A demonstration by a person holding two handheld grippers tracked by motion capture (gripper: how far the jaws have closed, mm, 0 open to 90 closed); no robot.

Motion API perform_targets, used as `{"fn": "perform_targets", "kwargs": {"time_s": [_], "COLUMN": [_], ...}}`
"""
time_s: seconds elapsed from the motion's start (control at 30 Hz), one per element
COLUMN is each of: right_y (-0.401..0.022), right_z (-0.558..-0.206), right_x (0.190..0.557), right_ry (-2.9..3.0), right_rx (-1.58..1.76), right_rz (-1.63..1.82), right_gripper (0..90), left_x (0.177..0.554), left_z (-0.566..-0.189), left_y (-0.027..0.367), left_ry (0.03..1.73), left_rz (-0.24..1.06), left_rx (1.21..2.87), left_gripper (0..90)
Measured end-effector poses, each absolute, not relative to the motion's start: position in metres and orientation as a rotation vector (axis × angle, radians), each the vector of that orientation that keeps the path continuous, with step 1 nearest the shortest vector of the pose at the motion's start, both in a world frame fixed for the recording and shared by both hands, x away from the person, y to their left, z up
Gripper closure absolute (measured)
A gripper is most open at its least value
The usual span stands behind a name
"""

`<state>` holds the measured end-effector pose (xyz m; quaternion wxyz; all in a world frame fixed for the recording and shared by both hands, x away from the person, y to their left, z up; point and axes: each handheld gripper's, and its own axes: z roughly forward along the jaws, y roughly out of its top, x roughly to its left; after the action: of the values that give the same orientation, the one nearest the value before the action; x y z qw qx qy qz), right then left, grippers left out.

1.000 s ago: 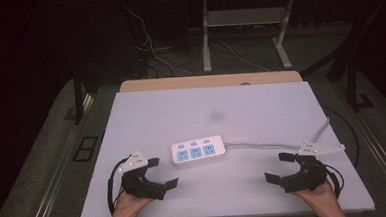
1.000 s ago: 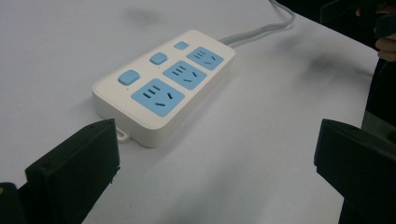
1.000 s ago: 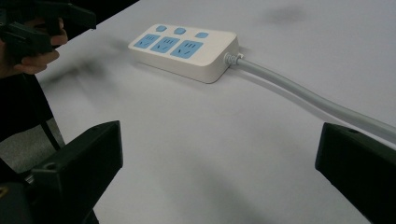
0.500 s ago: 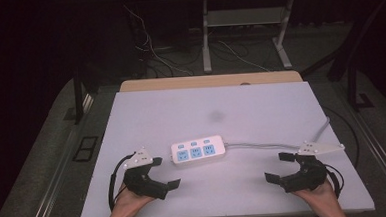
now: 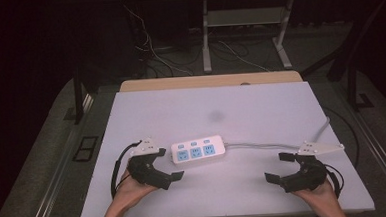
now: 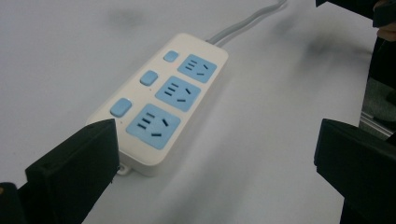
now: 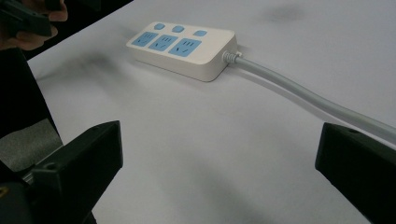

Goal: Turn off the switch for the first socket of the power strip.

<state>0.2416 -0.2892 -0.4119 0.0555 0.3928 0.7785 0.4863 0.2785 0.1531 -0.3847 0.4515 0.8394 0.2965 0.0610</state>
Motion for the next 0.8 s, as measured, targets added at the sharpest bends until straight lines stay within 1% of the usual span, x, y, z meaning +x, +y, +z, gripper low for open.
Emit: {"fn": "perform_targets", "kwargs": {"time_s": [0.8], "right_y": [-0.289], "right_z": [-0.411], "right_x": [0.241], "right_ry": [2.358], "right_rx": [1.189], "right_rz": [1.474], "right_gripper": [0.6], "left_x": [0.314], "left_z": [-0.361], "left_y": [0.132], "left_ry": [0.677], "left_rz": [0.146], "left_rx": [2.139], "left_gripper": [0.0]}}
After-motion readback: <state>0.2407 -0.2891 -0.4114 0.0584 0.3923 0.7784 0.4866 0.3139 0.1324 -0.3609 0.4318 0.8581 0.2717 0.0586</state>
